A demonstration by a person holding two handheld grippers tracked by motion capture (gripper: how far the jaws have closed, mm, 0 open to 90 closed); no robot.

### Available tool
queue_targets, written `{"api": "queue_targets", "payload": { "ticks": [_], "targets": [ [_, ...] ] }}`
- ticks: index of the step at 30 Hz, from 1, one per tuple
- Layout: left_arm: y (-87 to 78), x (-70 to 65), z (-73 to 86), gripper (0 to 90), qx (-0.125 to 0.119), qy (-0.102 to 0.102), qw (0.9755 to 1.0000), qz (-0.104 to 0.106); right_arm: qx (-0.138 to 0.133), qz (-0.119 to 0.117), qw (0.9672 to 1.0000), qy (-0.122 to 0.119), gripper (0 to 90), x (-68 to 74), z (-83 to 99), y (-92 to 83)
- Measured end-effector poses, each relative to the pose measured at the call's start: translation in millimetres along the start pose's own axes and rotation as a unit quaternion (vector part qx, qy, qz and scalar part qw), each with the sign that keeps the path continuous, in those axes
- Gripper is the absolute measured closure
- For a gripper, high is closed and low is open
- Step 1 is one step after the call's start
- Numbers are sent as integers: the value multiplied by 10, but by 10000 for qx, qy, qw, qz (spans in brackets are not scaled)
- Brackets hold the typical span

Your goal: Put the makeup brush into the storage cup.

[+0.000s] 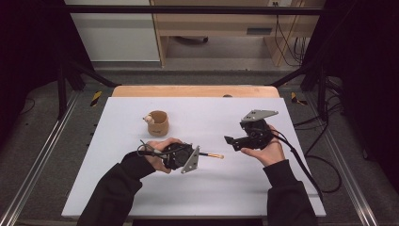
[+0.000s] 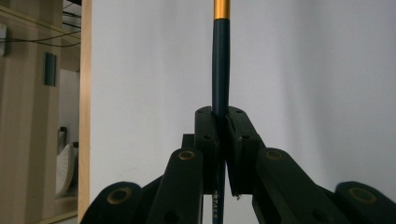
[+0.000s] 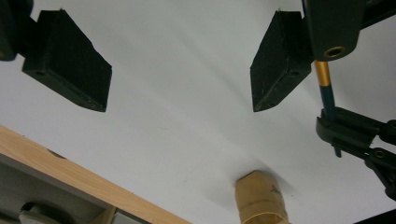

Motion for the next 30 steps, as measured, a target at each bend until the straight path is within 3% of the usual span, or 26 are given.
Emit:
{"api": "queue_targets", "payload": {
  "ticks": [9, 18, 25, 30],
  "targets": [
    [-49, 7, 63, 831, -148, -385, 9991, -1, -242, 281, 9992, 140, 157, -112, 136, -29],
    [-83, 13, 136, 831, -445, -922, 9947, -48, -403, 451, 9979, 213, 133, -158, 285, -48],
    [-135, 9, 152, 831, -925, -1453, 9850, -137, -536, 546, 9965, 325, 124, -180, 346, -78],
    [-180, -15, 159, 831, -1235, -1765, 9763, -191, -614, 630, 9952, 433, 110, -206, 395, -87]
  ]
}}
Point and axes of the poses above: each handheld gripper's, and its own axes: y roughly forward along the jaws, z roughly out of its underside, x roughly to its left, the point moved 8 cm from there along y, roughly forward along the jaws, and after that the axes turned 10 degrees about z, right-handed, at the moved point
